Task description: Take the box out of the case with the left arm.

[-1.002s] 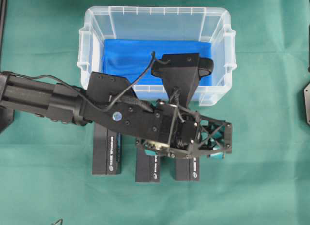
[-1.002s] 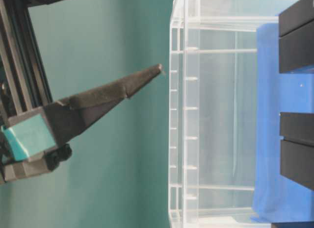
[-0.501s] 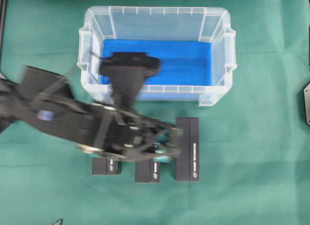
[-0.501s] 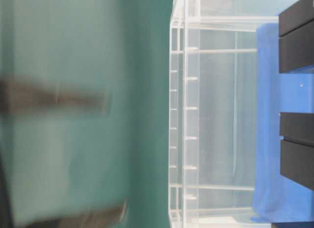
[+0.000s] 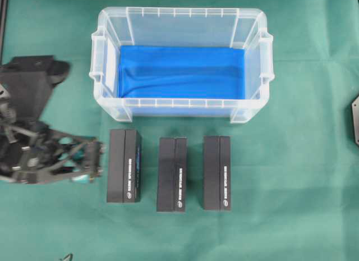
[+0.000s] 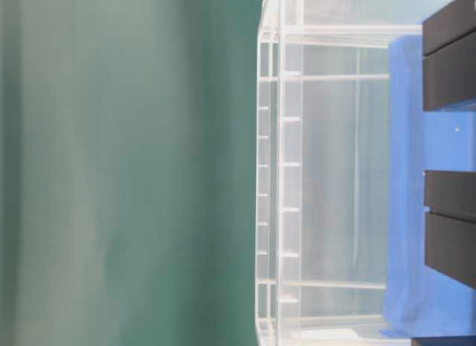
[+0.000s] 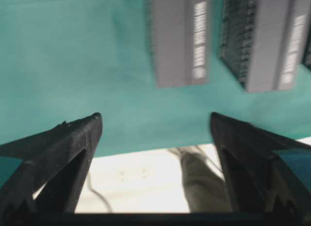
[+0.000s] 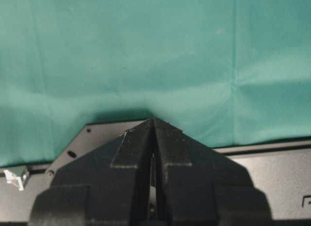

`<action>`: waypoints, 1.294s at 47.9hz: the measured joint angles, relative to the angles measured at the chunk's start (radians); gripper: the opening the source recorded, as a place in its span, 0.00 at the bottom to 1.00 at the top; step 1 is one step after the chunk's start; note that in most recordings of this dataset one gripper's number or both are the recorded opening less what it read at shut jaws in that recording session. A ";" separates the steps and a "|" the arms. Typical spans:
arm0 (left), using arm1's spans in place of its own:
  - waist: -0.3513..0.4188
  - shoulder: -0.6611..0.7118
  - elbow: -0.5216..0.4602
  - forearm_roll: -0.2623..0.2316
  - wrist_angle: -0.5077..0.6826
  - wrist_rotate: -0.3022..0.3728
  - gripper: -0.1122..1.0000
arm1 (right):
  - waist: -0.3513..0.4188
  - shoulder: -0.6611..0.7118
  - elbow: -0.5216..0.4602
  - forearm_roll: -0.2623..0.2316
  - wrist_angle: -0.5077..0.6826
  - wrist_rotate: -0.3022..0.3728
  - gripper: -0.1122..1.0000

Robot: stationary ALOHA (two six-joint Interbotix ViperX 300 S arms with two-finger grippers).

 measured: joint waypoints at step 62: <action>0.382 -0.252 0.201 0.000 0.040 0.307 0.89 | 0.000 0.003 0.000 -0.002 0.000 0.000 0.11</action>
